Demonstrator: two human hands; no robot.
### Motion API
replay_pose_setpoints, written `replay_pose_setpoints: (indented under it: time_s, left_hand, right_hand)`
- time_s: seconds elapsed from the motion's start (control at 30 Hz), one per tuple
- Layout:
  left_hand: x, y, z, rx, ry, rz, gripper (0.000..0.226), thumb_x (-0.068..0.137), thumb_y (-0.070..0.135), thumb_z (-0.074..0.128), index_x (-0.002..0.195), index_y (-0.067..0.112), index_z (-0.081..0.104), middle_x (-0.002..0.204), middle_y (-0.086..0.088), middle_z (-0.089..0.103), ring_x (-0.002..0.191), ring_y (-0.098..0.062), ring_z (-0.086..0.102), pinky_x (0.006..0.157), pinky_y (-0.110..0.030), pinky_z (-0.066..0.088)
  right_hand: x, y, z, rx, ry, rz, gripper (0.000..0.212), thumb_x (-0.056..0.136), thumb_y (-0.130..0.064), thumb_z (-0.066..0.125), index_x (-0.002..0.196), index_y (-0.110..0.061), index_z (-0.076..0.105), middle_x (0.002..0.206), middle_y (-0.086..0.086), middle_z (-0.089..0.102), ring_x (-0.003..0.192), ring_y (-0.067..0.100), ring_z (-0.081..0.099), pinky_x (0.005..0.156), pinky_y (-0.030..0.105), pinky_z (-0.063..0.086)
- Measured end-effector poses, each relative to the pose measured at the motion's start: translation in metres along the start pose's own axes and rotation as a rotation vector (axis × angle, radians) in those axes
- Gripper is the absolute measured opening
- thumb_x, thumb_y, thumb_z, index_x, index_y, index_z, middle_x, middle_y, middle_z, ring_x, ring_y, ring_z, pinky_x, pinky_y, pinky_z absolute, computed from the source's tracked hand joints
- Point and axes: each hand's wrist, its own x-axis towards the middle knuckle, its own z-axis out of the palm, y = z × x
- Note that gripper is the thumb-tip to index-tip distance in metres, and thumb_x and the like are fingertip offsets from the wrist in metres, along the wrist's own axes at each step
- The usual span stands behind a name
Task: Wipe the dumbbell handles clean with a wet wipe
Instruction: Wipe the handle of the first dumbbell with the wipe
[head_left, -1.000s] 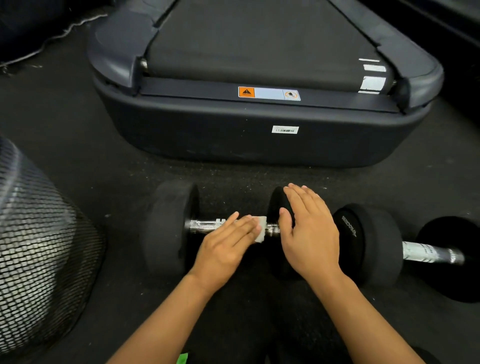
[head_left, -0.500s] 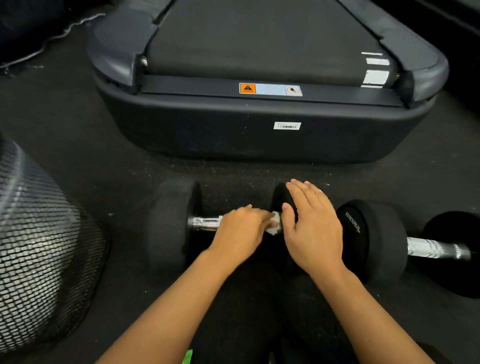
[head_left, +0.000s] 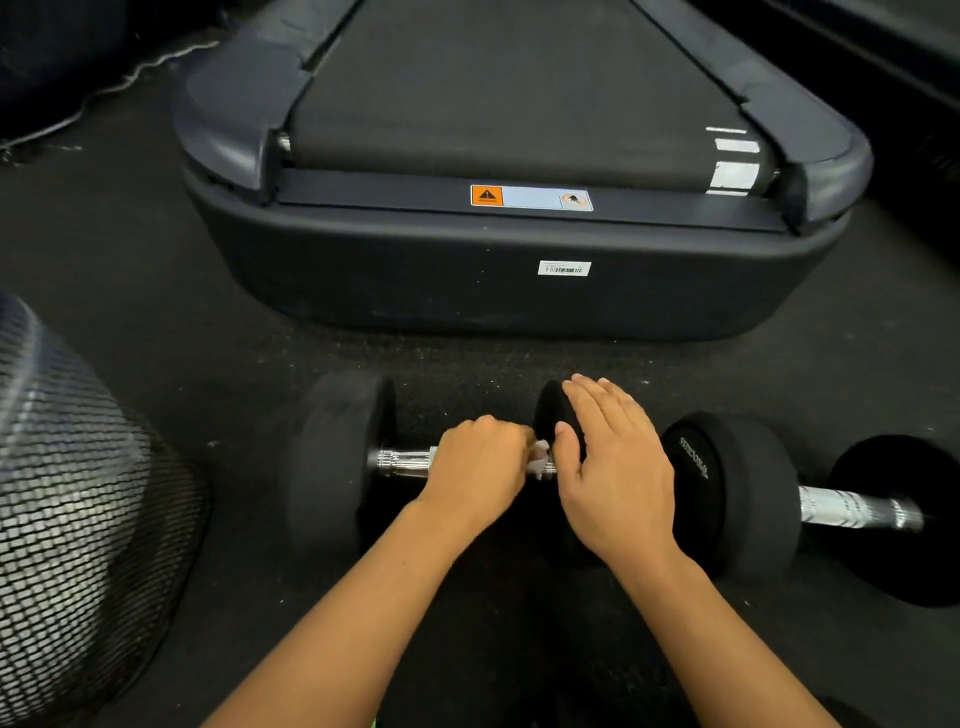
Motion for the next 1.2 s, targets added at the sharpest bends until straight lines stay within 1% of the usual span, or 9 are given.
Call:
replay_pose_setpoints:
  time_s: [0.13, 0.27, 0.4, 0.53, 0.77, 0.87, 1.03, 1.13, 1.2]
  left_hand:
    - [-0.005, -0.004, 0.007, -0.083, 0.038, 0.114, 0.018, 0.092, 0.021, 0.053, 0.104, 0.021, 0.066, 0.097, 0.000, 0.069, 0.100, -0.018, 0.062, 0.096, -0.036, 0.044]
    - [0.002, -0.004, 0.002, -0.031, 0.006, 0.042, 0.017, 0.096, 0.029, 0.046, 0.099, 0.022, 0.062, 0.087, 0.001, 0.065, 0.085, -0.017, 0.062, 0.072, -0.030, 0.046]
    - [-0.021, -0.016, 0.009, -0.093, 0.156, 0.062, 0.019, 0.093, 0.025, 0.053, 0.105, 0.021, 0.067, 0.099, 0.003, 0.070, 0.096, -0.012, 0.063, 0.101, -0.028, 0.039]
    - [-0.033, -0.022, 0.019, -0.188, 0.329, 0.114, 0.024, 0.086, 0.026, 0.054, 0.096, 0.013, 0.072, 0.099, 0.001, 0.072, 0.093, -0.009, 0.066, 0.100, -0.032, 0.040]
    - [-0.026, -0.020, 0.038, -0.079, 0.290, 0.329, 0.028, 0.081, 0.015, 0.062, 0.107, 0.006, 0.068, 0.106, -0.007, 0.069, 0.102, -0.016, 0.064, 0.101, -0.037, 0.042]
    - [-0.018, -0.006, 0.023, -0.128, 0.197, 0.200, 0.023, 0.085, 0.018, 0.053, 0.101, 0.013, 0.069, 0.092, -0.002, 0.071, 0.088, -0.015, 0.066, 0.098, -0.034, 0.044]
    - [0.014, -0.009, -0.011, -0.160, -0.174, -0.114, 0.029, 0.095, 0.039, 0.045, 0.101, 0.022, 0.068, 0.080, 0.003, 0.064, 0.078, -0.012, 0.059, 0.076, -0.031, 0.048]
    - [-0.001, -0.019, -0.004, -0.116, -0.074, -0.085, 0.025, 0.094, 0.037, 0.048, 0.102, 0.025, 0.068, 0.086, 0.003, 0.068, 0.086, -0.014, 0.063, 0.085, -0.036, 0.049]
    - [-0.015, -0.015, 0.010, -0.098, 0.065, 0.094, 0.021, 0.090, 0.025, 0.057, 0.108, 0.024, 0.067, 0.100, 0.003, 0.070, 0.101, -0.013, 0.062, 0.101, -0.036, 0.041]
  right_hand:
    - [-0.002, 0.000, 0.000, -0.003, 0.003, 0.002, 0.048, 0.090, -0.032, 0.034, 0.126, -0.009, 0.056, 0.129, 0.004, 0.057, 0.126, 0.020, 0.046, 0.106, 0.035, 0.032]
    - [-0.002, 0.000, 0.000, -0.002, -0.007, 0.007, 0.049, 0.090, -0.033, 0.032, 0.127, -0.010, 0.055, 0.130, 0.003, 0.056, 0.127, 0.019, 0.045, 0.107, 0.033, 0.030]
    - [-0.001, 0.001, 0.000, 0.012, 0.000, 0.000, 0.049, 0.090, -0.033, 0.033, 0.127, -0.010, 0.055, 0.130, 0.003, 0.056, 0.127, 0.019, 0.045, 0.106, 0.033, 0.030]
    - [-0.002, 0.001, 0.001, 0.024, 0.005, 0.001, 0.048, 0.090, -0.033, 0.034, 0.127, -0.010, 0.055, 0.130, 0.003, 0.056, 0.127, 0.019, 0.044, 0.106, 0.034, 0.032]
    - [-0.002, 0.001, 0.001, 0.004, -0.004, 0.006, 0.049, 0.090, -0.034, 0.032, 0.128, -0.011, 0.054, 0.131, 0.003, 0.056, 0.128, 0.019, 0.044, 0.107, 0.034, 0.030]
    - [0.001, 0.001, 0.002, -0.002, -0.010, 0.010, 0.050, 0.090, -0.034, 0.032, 0.128, -0.011, 0.054, 0.131, 0.003, 0.055, 0.128, 0.019, 0.044, 0.108, 0.032, 0.028]
    - [0.000, 0.001, 0.000, 0.000, -0.012, -0.001, 0.050, 0.090, -0.033, 0.032, 0.128, -0.010, 0.054, 0.131, 0.003, 0.056, 0.127, 0.019, 0.044, 0.107, 0.032, 0.028]
    - [-0.002, 0.001, 0.000, 0.005, -0.003, -0.002, 0.049, 0.090, -0.033, 0.033, 0.127, -0.010, 0.054, 0.131, 0.003, 0.056, 0.127, 0.020, 0.045, 0.107, 0.033, 0.029]
    - [-0.002, 0.001, 0.001, 0.006, 0.001, 0.000, 0.049, 0.090, -0.033, 0.033, 0.127, -0.010, 0.055, 0.130, 0.003, 0.056, 0.127, 0.020, 0.045, 0.106, 0.034, 0.030]
